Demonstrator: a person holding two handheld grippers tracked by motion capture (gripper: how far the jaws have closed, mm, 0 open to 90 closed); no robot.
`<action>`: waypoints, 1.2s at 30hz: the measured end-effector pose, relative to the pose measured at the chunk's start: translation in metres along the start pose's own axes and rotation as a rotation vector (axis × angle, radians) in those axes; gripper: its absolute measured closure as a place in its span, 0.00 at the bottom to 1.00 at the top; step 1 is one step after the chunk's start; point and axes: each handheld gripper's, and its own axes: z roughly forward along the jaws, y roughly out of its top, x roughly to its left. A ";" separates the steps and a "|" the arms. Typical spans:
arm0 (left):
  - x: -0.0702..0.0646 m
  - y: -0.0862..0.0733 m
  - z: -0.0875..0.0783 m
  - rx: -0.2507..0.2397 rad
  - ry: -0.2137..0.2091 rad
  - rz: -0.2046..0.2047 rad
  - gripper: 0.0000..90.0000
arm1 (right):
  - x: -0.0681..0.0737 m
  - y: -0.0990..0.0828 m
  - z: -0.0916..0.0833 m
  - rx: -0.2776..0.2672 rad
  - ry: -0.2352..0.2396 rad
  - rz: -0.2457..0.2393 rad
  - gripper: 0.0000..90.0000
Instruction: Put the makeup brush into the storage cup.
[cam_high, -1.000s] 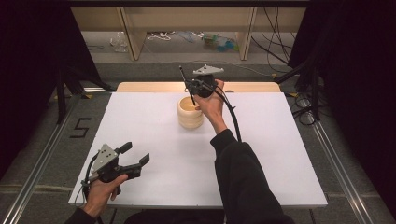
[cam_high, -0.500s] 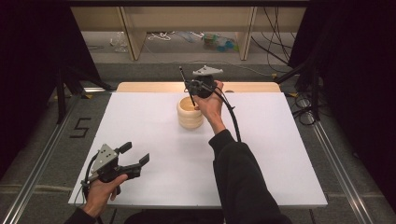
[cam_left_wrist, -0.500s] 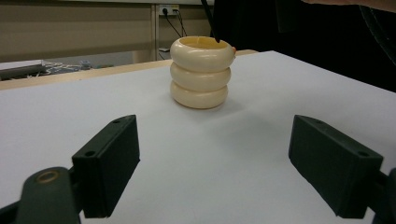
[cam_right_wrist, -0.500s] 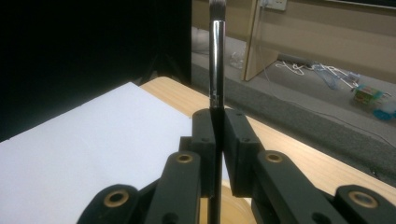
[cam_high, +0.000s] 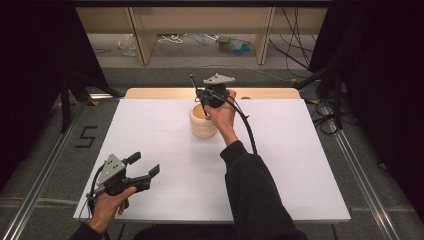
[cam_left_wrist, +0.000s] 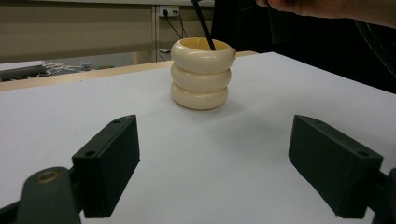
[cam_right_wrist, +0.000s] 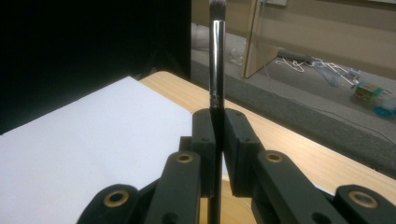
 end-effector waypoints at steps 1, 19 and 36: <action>0.000 0.000 0.000 0.000 0.001 -0.001 0.18 | 0.000 -0.001 0.000 0.006 -0.004 0.009 0.93; 0.000 0.000 0.000 0.001 0.001 0.000 0.18 | -0.004 -0.013 0.003 0.021 -0.010 0.022 0.93; 0.000 0.000 0.000 -0.001 0.002 -0.002 0.18 | -0.003 -0.024 0.007 0.067 -0.020 0.032 0.93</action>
